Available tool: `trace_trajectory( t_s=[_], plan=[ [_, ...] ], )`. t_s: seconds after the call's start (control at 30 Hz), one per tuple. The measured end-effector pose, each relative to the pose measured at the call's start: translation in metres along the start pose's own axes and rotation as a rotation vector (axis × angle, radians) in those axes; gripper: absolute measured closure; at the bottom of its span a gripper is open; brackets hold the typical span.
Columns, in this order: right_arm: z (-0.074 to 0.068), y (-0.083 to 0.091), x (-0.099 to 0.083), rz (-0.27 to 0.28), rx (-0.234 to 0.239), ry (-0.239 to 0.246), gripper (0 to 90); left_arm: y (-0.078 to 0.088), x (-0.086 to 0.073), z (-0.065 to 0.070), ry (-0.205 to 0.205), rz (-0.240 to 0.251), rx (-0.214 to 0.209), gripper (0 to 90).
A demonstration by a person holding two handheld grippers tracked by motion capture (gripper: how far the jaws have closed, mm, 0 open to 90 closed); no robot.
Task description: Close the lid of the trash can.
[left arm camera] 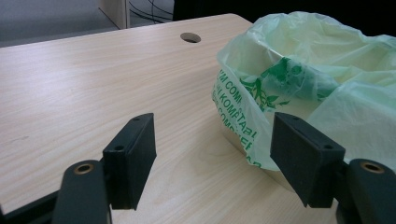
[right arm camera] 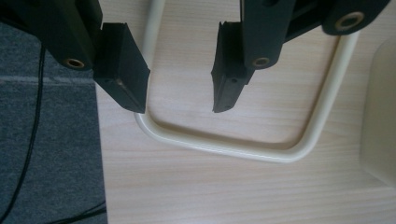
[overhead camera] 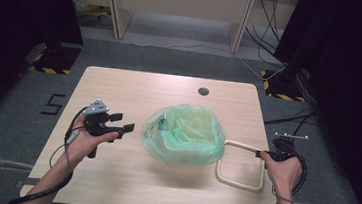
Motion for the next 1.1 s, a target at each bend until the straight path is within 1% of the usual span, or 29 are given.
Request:
trace_trajectory(
  t_s=[0.2, 0.3, 0.37, 0.4, 0.57, 0.67, 0.73, 0.83, 1.0, 1.1],
  plan=[
    [0.007, -0.007, 0.0, -0.015, -0.052, -0.007, 58.4, 0.007, -0.002, 0.001, -0.003, 0.006, 0.002, 30.1],
    [0.009, -0.012, -0.003, -0.039, -0.07, -0.007, 60.7, 0.01, -0.004, 0.002, -0.008, 0.004, 0.002, 30.0],
    [0.009, -0.017, -0.006, -0.062, -0.096, -0.007, 62.3, 0.011, -0.005, 0.001, -0.006, 0.006, 0.003, 30.0],
    [0.011, -0.019, -0.007, -0.069, -0.105, 0.001, 63.1, 0.011, -0.006, 0.001, -0.003, 0.006, 0.004, 30.0],
    [0.016, -0.029, -0.014, -0.108, -0.122, -0.016, 68.5, 0.01, -0.007, -0.001, -0.001, -0.001, 0.006, 30.0],
    [0.018, -0.032, -0.016, -0.115, -0.129, -0.021, 71.3, 0.01, -0.006, -0.001, -0.002, 0.001, 0.006, 30.1],
    [0.018, -0.033, -0.017, -0.122, -0.128, -0.026, 73.6, 0.01, -0.006, 0.0, -0.003, 0.0, 0.007, 30.1],
    [0.018, -0.035, -0.018, -0.131, -0.139, -0.02, 75.0, 0.01, -0.005, 0.001, -0.004, 0.002, 0.005, 30.1],
    [0.016, -0.036, -0.017, -0.136, -0.167, -0.016, 79.6, 0.01, -0.006, 0.001, -0.003, 0.002, 0.003, 30.1],
    [0.015, -0.037, -0.015, -0.143, -0.179, -0.031, 81.6, 0.01, -0.007, 0.0, 0.0, 0.0, 0.004, 30.1]
  ],
)
Point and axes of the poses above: each handheld gripper's, and its own axes: y roughly backward along the jaws, x roughly out of its top, z roughly to its right, the point moved 5 cm from there along -y, roughly forward along the jaws, and after that the axes turned 1 degree about y, right-handed, at the moved point
